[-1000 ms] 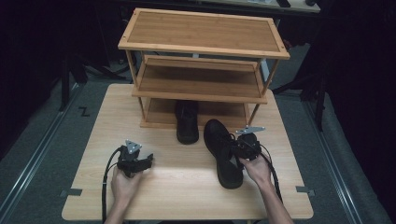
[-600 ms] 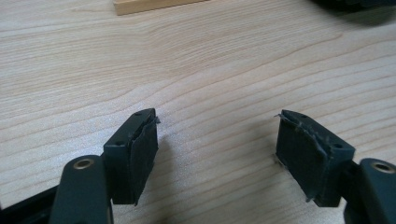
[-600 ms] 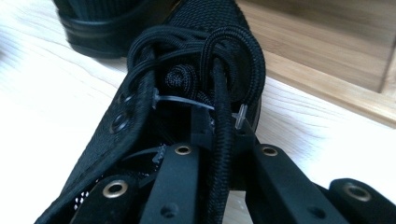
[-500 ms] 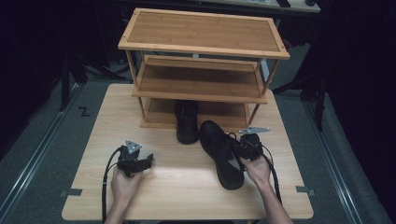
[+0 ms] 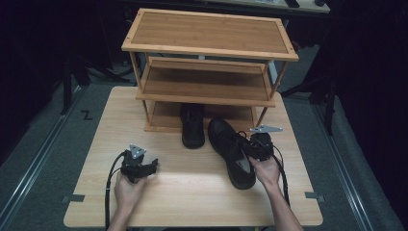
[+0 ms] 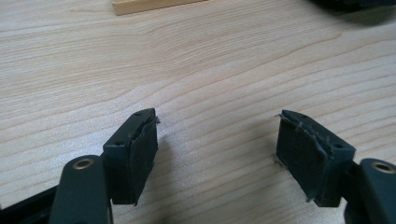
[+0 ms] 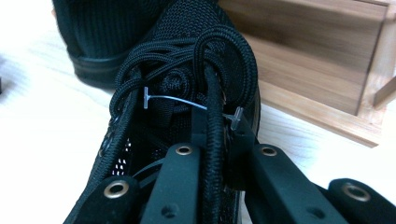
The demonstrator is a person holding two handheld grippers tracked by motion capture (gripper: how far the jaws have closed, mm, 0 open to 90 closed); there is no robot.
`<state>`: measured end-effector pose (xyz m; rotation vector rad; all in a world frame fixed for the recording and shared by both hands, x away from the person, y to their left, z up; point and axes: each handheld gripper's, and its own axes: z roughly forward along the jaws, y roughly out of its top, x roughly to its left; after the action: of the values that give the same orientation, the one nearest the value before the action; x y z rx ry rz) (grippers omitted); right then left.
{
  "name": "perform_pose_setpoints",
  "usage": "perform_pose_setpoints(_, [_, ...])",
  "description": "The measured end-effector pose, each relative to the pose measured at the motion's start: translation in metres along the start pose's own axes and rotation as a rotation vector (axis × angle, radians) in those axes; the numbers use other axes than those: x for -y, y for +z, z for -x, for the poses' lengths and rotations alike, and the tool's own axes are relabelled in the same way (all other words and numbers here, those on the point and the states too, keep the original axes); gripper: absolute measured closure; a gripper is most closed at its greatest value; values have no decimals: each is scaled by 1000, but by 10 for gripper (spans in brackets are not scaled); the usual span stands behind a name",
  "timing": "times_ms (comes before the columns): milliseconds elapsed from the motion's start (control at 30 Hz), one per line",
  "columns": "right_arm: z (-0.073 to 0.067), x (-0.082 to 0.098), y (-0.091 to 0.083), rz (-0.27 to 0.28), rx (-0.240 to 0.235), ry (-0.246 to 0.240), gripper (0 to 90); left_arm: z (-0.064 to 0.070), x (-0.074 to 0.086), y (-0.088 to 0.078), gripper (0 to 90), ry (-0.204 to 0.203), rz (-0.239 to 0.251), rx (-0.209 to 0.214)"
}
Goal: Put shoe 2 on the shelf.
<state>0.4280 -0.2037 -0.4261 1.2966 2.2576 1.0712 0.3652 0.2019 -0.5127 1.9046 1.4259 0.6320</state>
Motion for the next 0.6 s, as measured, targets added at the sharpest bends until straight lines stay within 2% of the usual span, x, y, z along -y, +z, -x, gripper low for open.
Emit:
perform_pose_setpoints(200, [4, -12, 5, -9, 48, 15, 854, 0, 0, 0, 295, 4, -1, 4])
perform_pose_setpoints(600, [2, -48, 31, 42, 123, 82, 853, 0, 0, 0, 292, 6, -2, 5])
